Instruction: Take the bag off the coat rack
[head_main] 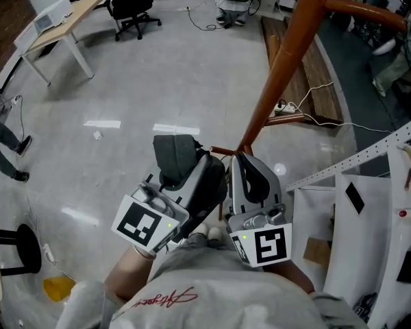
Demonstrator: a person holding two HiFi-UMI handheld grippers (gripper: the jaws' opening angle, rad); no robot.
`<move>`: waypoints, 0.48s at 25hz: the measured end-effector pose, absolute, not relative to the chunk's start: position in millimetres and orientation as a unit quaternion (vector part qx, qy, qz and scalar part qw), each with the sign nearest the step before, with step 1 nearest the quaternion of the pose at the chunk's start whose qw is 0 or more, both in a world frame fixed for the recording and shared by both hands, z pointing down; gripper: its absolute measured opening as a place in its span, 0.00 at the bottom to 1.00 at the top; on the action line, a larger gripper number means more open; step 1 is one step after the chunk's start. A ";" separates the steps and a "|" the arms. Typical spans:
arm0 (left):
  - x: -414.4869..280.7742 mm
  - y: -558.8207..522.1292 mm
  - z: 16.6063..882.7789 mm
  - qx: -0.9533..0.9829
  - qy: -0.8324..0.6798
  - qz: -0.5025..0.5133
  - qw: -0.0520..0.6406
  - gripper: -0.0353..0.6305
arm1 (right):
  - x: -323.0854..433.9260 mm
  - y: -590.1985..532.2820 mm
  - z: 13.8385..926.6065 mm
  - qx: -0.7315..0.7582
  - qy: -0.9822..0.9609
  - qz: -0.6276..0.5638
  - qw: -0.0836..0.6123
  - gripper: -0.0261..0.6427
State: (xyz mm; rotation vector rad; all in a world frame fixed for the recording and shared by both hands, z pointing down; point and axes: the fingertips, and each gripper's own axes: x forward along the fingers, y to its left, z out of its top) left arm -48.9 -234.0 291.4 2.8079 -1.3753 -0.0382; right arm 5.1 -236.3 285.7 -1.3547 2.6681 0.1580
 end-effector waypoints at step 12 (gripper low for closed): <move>-47.0 -223.0 283.2 0.892 -0.451 -0.021 0.015 0.08 | 1.5 -229.7 274.8 -0.431 0.897 0.061 0.075 0.07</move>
